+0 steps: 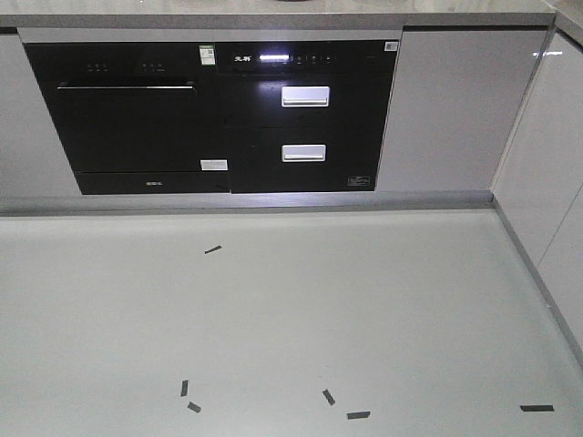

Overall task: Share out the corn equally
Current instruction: 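Drive the base toward the counter with the steamer pot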

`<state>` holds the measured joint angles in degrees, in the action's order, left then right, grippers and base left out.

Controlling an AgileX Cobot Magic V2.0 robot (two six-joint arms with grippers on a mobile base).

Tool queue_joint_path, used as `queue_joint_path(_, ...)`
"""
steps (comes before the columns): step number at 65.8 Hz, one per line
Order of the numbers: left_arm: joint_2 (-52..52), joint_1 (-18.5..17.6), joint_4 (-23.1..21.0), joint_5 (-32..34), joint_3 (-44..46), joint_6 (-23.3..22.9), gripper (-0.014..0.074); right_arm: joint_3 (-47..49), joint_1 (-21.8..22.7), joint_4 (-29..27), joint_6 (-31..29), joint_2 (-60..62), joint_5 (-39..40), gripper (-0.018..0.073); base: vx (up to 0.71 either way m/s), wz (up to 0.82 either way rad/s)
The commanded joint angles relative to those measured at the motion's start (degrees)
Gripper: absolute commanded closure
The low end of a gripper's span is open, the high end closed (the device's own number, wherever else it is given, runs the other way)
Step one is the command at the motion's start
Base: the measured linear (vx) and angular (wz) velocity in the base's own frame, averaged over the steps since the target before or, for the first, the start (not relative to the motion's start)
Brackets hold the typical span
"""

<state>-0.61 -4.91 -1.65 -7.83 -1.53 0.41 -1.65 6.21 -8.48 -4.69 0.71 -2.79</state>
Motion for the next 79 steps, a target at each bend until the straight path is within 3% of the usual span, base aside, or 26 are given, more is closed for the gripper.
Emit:
queue_joint_path(1, -1.0, -0.2, -0.2, 4.0, -0.8, -0.4, 0.0603, -0.4, 0.2, 0.4, -0.3, 0.2, 4.1, 0.0563, 0.01, 0.05)
queue_joint_path(79, -1.0, -0.2, -0.2, 4.0, -0.8, -0.4, 0.0603, -0.4, 0.2, 0.4, -0.3, 0.2, 4.2, 0.0563, 0.04, 0.05)
